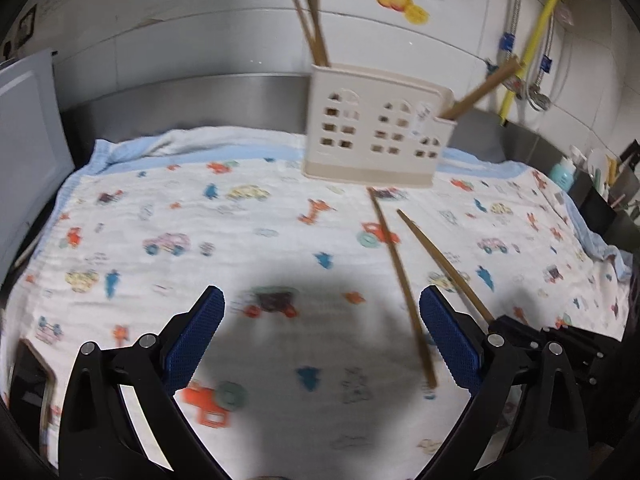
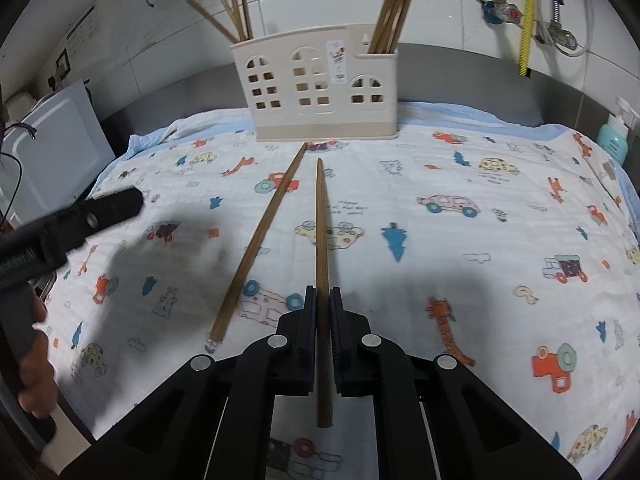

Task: Organize utensils
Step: 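Close the right tool on one wooden chopstick, then close the left tool on the other chopstick while the right tool holds its own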

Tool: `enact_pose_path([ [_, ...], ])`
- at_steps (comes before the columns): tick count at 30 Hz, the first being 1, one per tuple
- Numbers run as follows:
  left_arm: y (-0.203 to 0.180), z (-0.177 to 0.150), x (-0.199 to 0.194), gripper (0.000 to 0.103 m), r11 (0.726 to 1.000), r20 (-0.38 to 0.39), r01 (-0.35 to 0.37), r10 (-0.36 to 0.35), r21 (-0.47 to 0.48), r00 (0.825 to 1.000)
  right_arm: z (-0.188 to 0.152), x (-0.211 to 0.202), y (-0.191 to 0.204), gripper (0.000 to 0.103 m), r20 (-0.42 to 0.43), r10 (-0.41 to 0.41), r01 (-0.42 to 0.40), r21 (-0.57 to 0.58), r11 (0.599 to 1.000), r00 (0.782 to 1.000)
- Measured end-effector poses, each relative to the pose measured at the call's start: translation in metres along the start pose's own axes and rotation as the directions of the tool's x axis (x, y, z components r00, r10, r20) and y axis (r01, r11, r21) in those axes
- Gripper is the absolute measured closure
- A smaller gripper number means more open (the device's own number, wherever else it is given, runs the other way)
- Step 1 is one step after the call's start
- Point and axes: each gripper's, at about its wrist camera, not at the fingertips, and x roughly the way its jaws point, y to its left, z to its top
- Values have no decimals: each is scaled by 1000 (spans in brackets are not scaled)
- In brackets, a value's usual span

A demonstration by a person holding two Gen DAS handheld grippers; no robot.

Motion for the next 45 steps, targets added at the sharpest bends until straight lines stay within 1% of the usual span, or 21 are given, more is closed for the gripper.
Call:
enact_pose_path([
  [1, -5, -2, 3, 7, 1000, -9, 3, -2, 10, 1000, 0, -2, -2, 97, 4, 1, -1, 3, 1000, 1000],
  [2, -10, -3, 5, 12, 1000, -14, 5, -5, 15, 1000, 0, -4, -4, 97, 8, 0, 0, 5, 1000, 1000],
  [6, -27, -8, 14, 17, 999, -37, 17, -16, 45, 999, -1, -11, -12, 97, 20, 0, -1, 14, 1000, 1000],
  [9, -34, -7, 20, 22, 999, -58, 31, -29, 44, 998, -3, -14, -18, 97, 25, 6, -7, 23, 1000, 1000],
  [11, -38, -7, 24, 29, 998, -70, 42, -39, 40, 997, -4, -15, -20, 97, 27, 8, -9, 26, 1000, 1000],
  [12, -39, -8, 26, 31, 998, -76, 45, -42, 38, 996, -5, -15, -22, 97, 28, 11, -12, 31, 999, 1000],
  [14, -42, -8, 32, 39, 998, -90, 57, -53, 36, 994, -6, -15, -25, 97, 28, 15, -16, 36, 999, 999],
  [15, -44, -8, 35, 41, 997, -100, 63, -59, 35, 993, -6, -16, -27, 97, 30, 15, -17, 38, 999, 999],
  [17, -47, -9, 40, 52, 997, -112, 67, -63, 37, 992, -7, -16, -30, 97, 29, 20, -21, 43, 999, 999],
  [18, -49, -9, 43, 55, 997, -120, 72, -67, 38, 991, -8, -16, -32, 97, 31, 22, -23, 47, 999, 999],
  [20, -52, -9, 48, 66, 996, -135, 87, -82, 34, 987, -8, -15, -34, 97, 30, 24, -26, 49, 998, 999],
  [23, -58, -10, 54, 75, 994, -148, 96, -89, 42, 985, -10, -14, -36, 97, 27, 32, -33, 53, 998, 999],
  [24, -59, -10, 56, 77, 994, -154, 104, -97, 40, 983, -10, -13, -36, 97, 26, 33, -34, 52, 998, 999],
  [26, -61, -10, 60, 84, 993, -165, 111, -104, 36, 981, -10, -12, -36, 97, 24, 38, -39, 53, 998, 999],
  [34, -60, -11, 70, 89, 995, -178, 98, -94, 12, 980, -10, -11, -38, 96, 24, 46, -47, 63, 997, 999],
  [37, -59, -11, 71, 90, 996, -177, 92, -88, 13, 980, -11, -12, -38, 96, 23, 47, -49, 62, 997, 999],
  [40, -61, -11, 71, 90, 997, -178, 74, -70, 14, 982, -11, -12, -38, 96, 22, 45, -47, 62, 997, 999],
  [45, -61, -10, 72, 96, 999, -178, 44, -43, -3, 983, -10, -13, -38, 96, 25, 44, -45, 56, 997, 999],
])
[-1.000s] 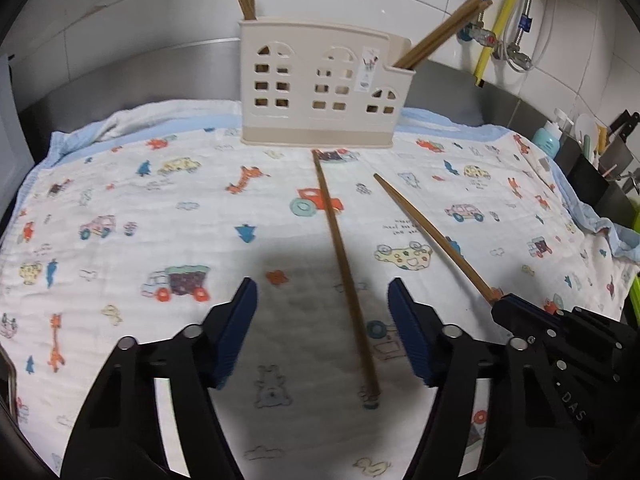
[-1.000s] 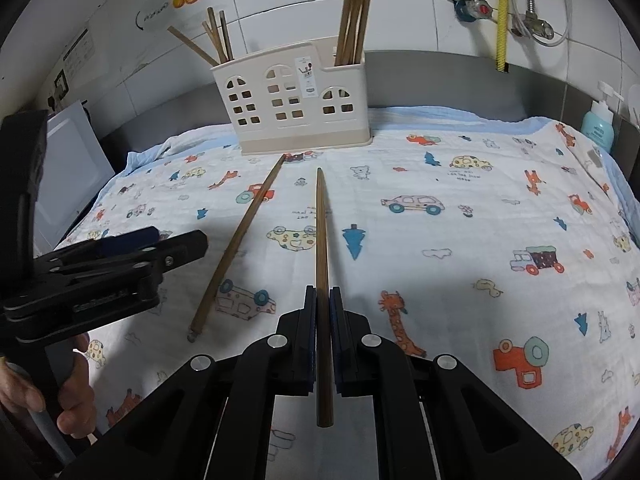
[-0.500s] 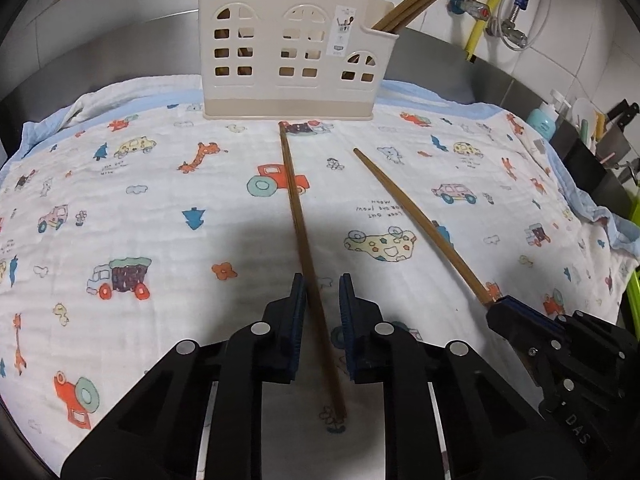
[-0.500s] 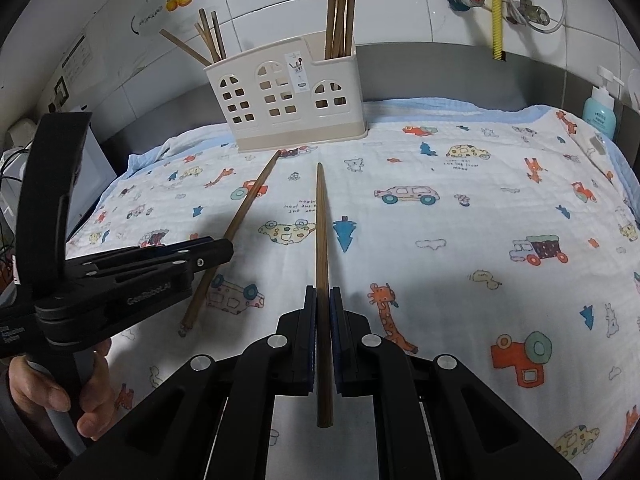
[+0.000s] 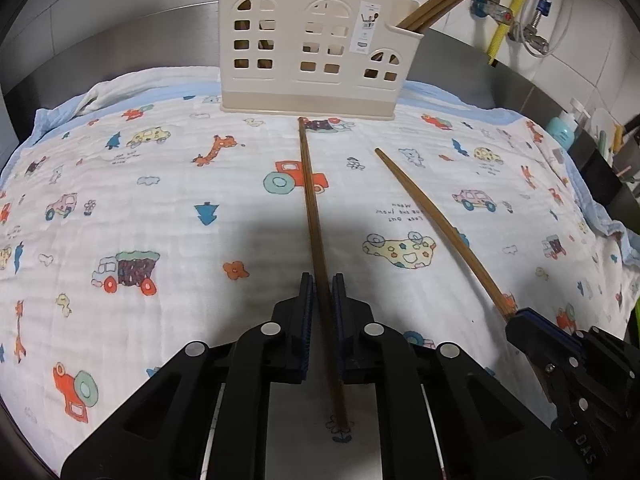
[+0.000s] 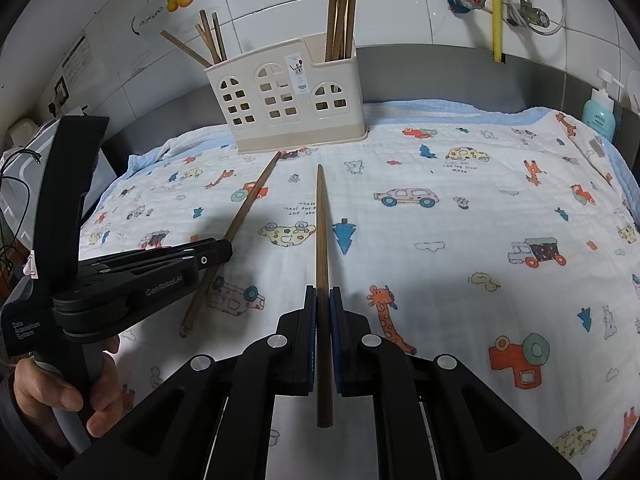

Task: Organize utensils
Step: 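Close the left tool on the other chopstick while the right tool holds its own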

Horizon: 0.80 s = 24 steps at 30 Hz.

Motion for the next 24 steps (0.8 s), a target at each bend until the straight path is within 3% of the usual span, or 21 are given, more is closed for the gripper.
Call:
enact_pose_path([
  [9, 6, 2, -12, 97, 1000, -3, 17, -17, 9, 1000, 8, -17, 5, 96, 34, -11, 12, -18, 1000, 999],
  [24, 30, 23, -79, 97, 989, 156, 147, -146, 6, 977, 45, -57, 29, 97, 134, 6, 7, -97, 995, 991],
])
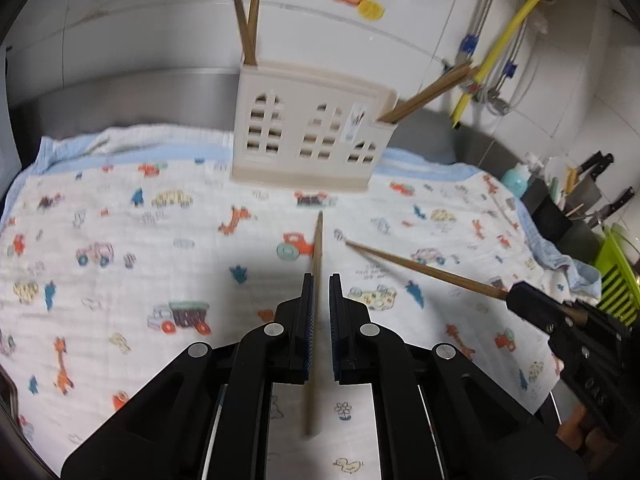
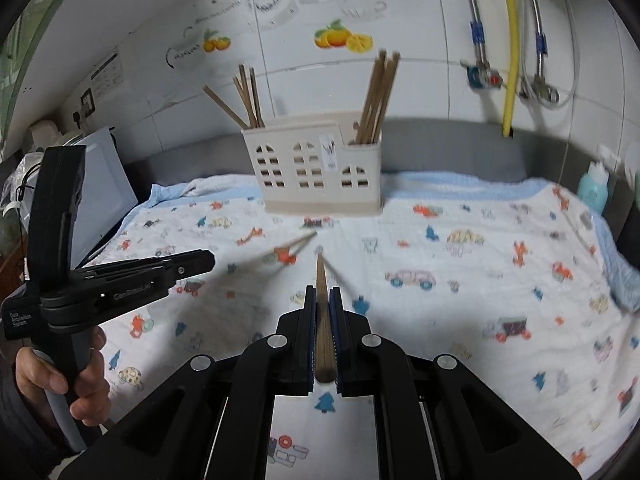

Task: Organize utensils
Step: 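Close the left tool on the other chopstick while the right tool holds its own, then lift both held chopsticks upright and carry them above the beige caddy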

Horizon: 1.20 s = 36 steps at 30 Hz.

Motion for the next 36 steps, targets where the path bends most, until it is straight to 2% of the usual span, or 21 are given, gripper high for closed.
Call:
enact_pose_path([
  [4, -2, 6, -12, 97, 999, 29, 11, -12, 42, 1000, 16, -7, 2, 97, 12, 31, -31, -12, 999, 999],
  [7, -1, 9, -16, 97, 997, 37, -4, 1, 74, 999, 26, -10, 5, 97, 21, 24, -23, -39, 999, 1000],
  [13, 4, -9, -1, 97, 996, -45, 3, 1, 89, 999, 27, -9, 7, 97, 19, 24, -23, -45, 999, 1000],
  [14, 6, -12, 3, 94, 997, -58, 9, -4, 82, 998, 26, -8, 7, 96, 18, 24, -24, -40, 999, 1000],
  [19, 11, -29, 23, 93, 997, -124, -9, 19, 82, 992, 26, -9, 9, 96, 23, 25, -24, -41, 999, 999],
  [21, 13, -34, 29, 93, 995, -132, -38, 50, 89, 990, 28, -8, 9, 96, 26, 26, -25, -40, 999, 999],
  [27, 21, -43, 42, 93, 996, -172, -49, 61, 75, 983, 29, -6, 9, 96, 28, 26, -25, -39, 999, 999],
  [29, 21, -46, 45, 85, 996, -180, -50, 64, 77, 982, 28, -6, 9, 96, 28, 25, -24, -40, 999, 999],
  [30, 21, -47, 47, 84, 995, -183, -57, 71, 77, 981, 29, -6, 9, 96, 29, 25, -24, -39, 999, 999],
  [36, 18, -49, 49, 85, 992, -177, -74, 91, 102, 980, 29, -6, 9, 96, 28, 25, -24, -40, 999, 999],
])
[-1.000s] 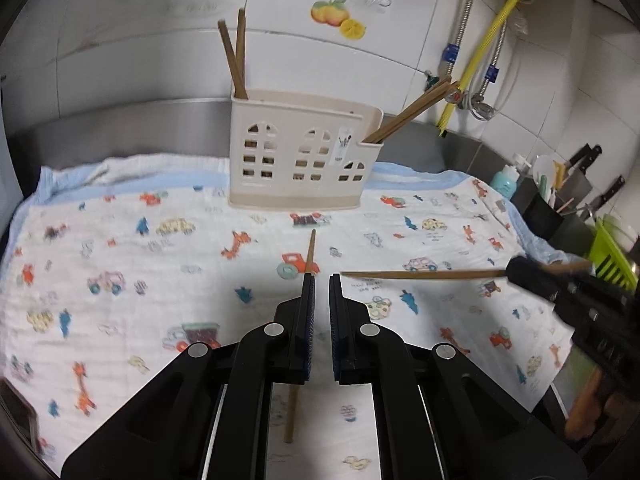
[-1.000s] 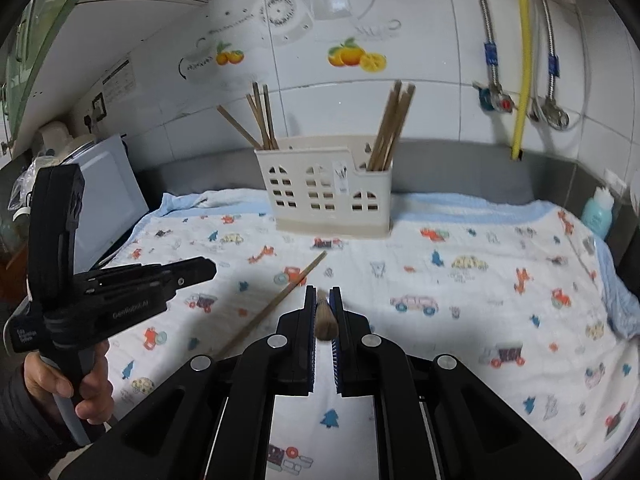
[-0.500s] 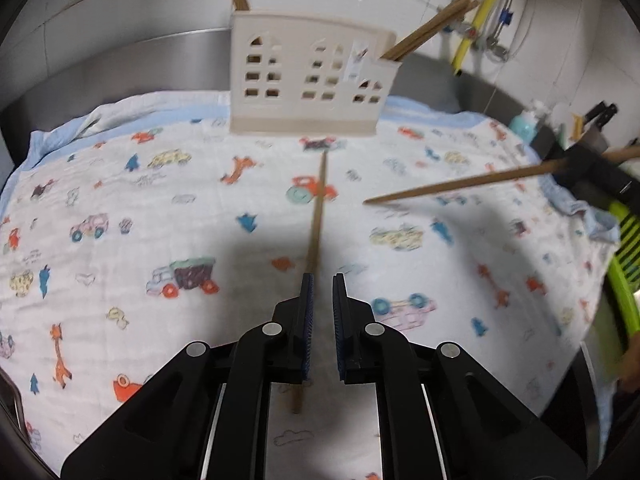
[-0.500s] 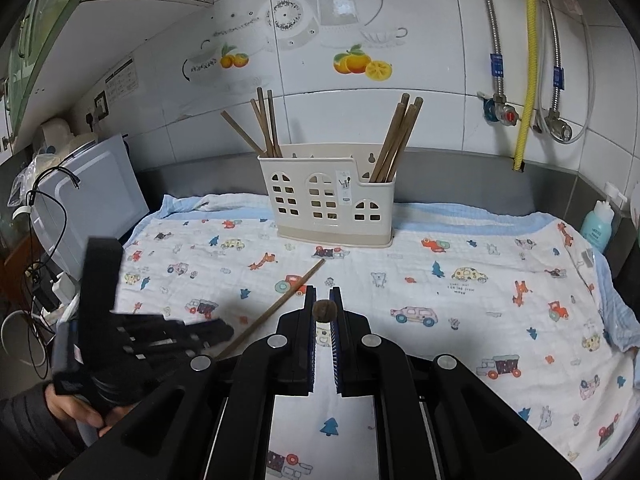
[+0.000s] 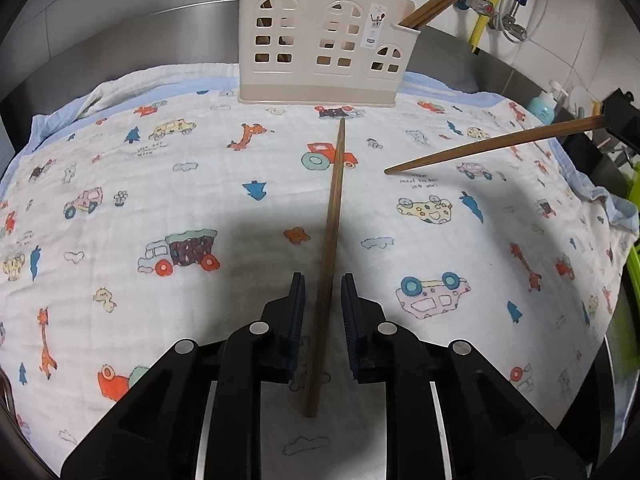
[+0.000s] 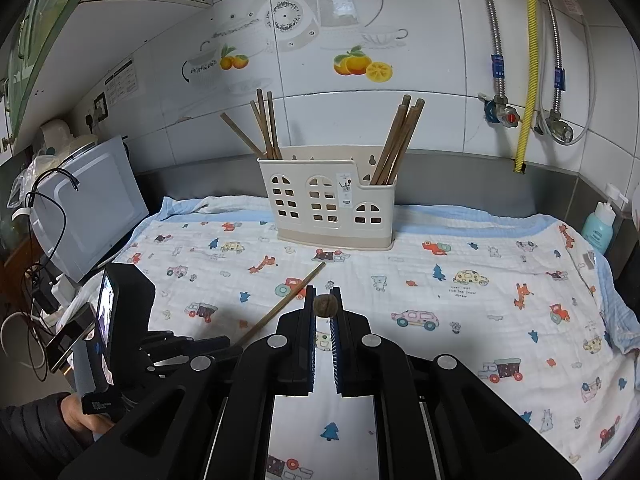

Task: Organize utensils
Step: 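Lift both held chopsticks upright and carry them above the beige caddy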

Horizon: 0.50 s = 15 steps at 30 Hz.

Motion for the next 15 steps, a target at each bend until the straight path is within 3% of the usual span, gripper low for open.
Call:
enact_pose_path([
  [6, -14, 2, 1, 95, 994, -4, -88, 89, 65, 996, 0, 1, 0, 96, -1, 0, 0, 3, 1000, 1000],
  [10, -13, 6, -7, 97, 997, -2, -50, 50, 57, 999, 0, 1, -1, 96, -3, 0, 1, 4, 1000, 1000],
  [15, -7, 19, -37, 97, 1000, 66, 19, -20, 21, 998, -1, 1, -1, 96, -5, -1, 1, 2, 1000, 1000],
])
